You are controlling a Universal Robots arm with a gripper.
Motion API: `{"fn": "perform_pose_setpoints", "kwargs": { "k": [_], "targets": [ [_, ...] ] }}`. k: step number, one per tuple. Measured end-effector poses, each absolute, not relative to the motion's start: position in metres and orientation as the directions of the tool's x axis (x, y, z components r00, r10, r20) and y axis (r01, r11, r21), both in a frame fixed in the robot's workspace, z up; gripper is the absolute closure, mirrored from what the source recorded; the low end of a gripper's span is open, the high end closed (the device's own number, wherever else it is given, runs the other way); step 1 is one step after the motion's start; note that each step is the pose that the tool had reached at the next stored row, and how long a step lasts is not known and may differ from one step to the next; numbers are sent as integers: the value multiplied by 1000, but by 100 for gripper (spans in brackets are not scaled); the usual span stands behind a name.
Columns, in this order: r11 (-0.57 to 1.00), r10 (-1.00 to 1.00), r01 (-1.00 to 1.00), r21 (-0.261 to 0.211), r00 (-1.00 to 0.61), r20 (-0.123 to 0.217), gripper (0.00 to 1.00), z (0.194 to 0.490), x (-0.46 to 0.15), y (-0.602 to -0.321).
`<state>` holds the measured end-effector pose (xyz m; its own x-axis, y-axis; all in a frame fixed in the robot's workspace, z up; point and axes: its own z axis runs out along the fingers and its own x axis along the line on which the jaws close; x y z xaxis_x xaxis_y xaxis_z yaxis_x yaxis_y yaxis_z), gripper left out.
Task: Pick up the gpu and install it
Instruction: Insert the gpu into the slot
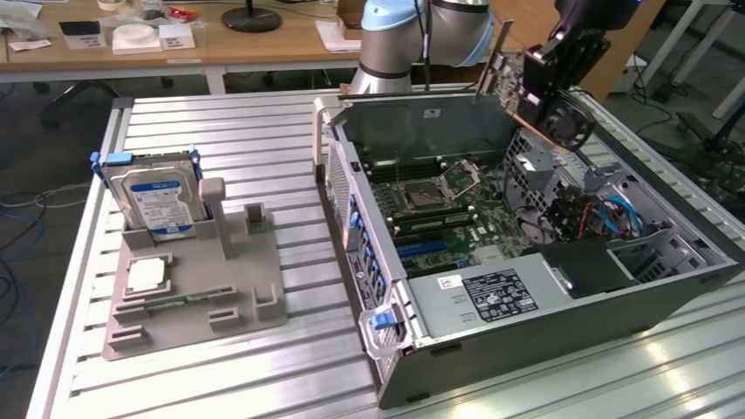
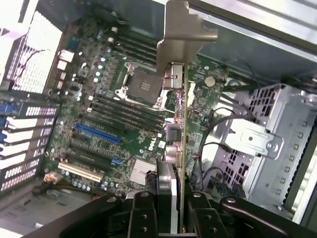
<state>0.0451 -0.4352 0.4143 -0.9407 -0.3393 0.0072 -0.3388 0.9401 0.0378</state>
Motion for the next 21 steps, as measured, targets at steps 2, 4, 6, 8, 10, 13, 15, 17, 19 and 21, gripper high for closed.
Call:
{"fn": "perform_pose_setpoints", "kwargs": {
  "k": [2,4,6,8,10,13,15,17,19,21],
  "targets": [
    [927,-374,-374,38,-927,7,72,414,45,-435],
    [913,-408,-407,38,-913,7,72,413,45,-435],
    [897,-440,-439,38,-898,7,72,413,45,-435],
    [881,-473,-472,38,-881,7,72,413,45,-435],
    [863,-504,-504,38,-863,7,72,412,45,-435],
    [835,-550,-550,38,-835,7,72,411,45,-435],
    [817,-577,-576,38,-817,7,72,411,45,-435],
    [803,-595,-595,38,-803,7,72,410,45,-435],
    [790,-612,-612,38,-791,7,72,409,45,-435],
    [769,-638,-638,38,-770,7,72,408,45,-435]
  ]
}}
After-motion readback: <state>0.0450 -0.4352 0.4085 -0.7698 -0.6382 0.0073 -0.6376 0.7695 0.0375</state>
